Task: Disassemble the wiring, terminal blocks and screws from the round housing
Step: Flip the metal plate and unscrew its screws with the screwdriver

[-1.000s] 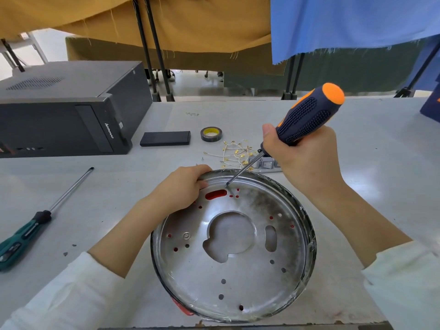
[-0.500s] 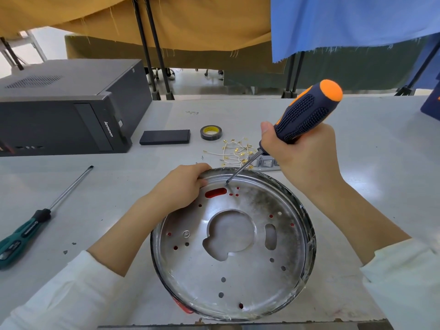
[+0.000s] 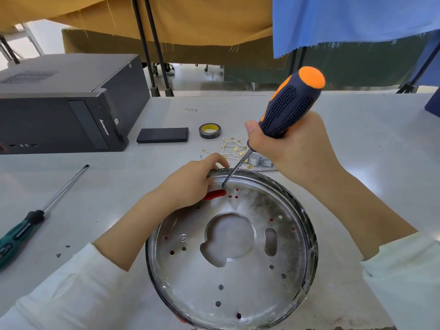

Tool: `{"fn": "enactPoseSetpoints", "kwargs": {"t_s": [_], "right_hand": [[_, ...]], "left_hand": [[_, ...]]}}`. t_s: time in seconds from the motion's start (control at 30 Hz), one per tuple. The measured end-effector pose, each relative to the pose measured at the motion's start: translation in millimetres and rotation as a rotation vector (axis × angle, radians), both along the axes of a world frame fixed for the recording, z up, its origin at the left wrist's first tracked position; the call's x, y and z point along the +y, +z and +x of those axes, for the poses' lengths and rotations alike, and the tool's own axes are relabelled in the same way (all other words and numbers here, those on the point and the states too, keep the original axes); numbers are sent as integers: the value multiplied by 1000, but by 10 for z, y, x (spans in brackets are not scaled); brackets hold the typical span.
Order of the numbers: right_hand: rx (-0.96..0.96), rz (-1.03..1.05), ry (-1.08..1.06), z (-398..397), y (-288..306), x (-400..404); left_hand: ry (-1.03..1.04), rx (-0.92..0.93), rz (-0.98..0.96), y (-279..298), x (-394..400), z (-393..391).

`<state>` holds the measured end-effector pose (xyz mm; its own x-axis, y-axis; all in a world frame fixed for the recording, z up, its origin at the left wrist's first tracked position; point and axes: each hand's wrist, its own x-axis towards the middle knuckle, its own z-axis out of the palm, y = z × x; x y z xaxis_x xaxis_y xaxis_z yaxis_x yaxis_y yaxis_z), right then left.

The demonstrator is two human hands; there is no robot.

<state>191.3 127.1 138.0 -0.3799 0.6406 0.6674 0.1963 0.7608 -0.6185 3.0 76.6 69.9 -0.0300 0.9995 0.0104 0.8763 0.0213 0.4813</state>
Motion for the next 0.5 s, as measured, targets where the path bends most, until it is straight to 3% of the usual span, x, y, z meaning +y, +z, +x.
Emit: {"fn": "enactPoseSetpoints", "kwargs": {"t_s": [0.5], "right_hand": [[30, 35, -83, 30, 7, -2]], "left_hand": [[22, -24, 52, -66, -2, -8]]}}
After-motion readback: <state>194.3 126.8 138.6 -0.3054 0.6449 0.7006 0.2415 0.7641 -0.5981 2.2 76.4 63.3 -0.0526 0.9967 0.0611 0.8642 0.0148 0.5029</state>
